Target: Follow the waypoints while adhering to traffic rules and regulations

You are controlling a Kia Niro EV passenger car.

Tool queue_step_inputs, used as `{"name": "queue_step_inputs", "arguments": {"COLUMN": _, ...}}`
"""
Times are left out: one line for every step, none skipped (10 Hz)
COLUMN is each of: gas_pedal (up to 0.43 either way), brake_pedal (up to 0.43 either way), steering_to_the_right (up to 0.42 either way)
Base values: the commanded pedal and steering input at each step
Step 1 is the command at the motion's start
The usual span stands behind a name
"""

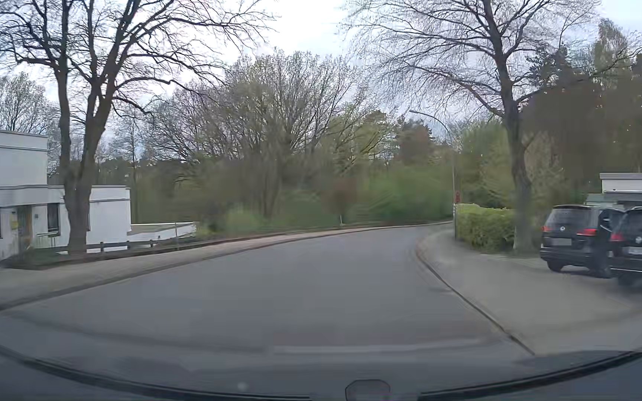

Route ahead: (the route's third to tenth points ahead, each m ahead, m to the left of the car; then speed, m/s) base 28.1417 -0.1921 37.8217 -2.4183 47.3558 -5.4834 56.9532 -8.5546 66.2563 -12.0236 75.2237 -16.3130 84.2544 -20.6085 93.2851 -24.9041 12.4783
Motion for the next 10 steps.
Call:
{"name": "queue_step_inputs", "arguments": {"gas_pedal": 0.0, "brake_pedal": 0.0, "steering_to_the_right": 0.033}}
{"name": "queue_step_inputs", "arguments": {"gas_pedal": 0.0, "brake_pedal": 0.0, "steering_to_the_right": 0.033}}
{"name": "queue_step_inputs", "arguments": {"gas_pedal": 0.0, "brake_pedal": 0.0, "steering_to_the_right": 0.034}}
{"name": "queue_step_inputs", "arguments": {"gas_pedal": 0.0, "brake_pedal": 0.0, "steering_to_the_right": 0.039}}
{"name": "queue_step_inputs", "arguments": {"gas_pedal": 0.0, "brake_pedal": 0.0, "steering_to_the_right": 0.041}}
{"name": "queue_step_inputs", "arguments": {"gas_pedal": 0.0, "brake_pedal": 0.0, "steering_to_the_right": 0.04}}
{"name": "queue_step_inputs", "arguments": {"gas_pedal": 0.0, "brake_pedal": 0.0, "steering_to_the_right": 0.038}}
{"name": "queue_step_inputs", "arguments": {"gas_pedal": 0.02, "brake_pedal": 0.0, "steering_to_the_right": 0.034}}
{"name": "queue_step_inputs", "arguments": {"gas_pedal": 0.028, "brake_pedal": 0.0, "steering_to_the_right": 0.033}}
{"name": "queue_step_inputs", "arguments": {"gas_pedal": 0.039, "brake_pedal": 0.0, "steering_to_the_right": 0.033}}
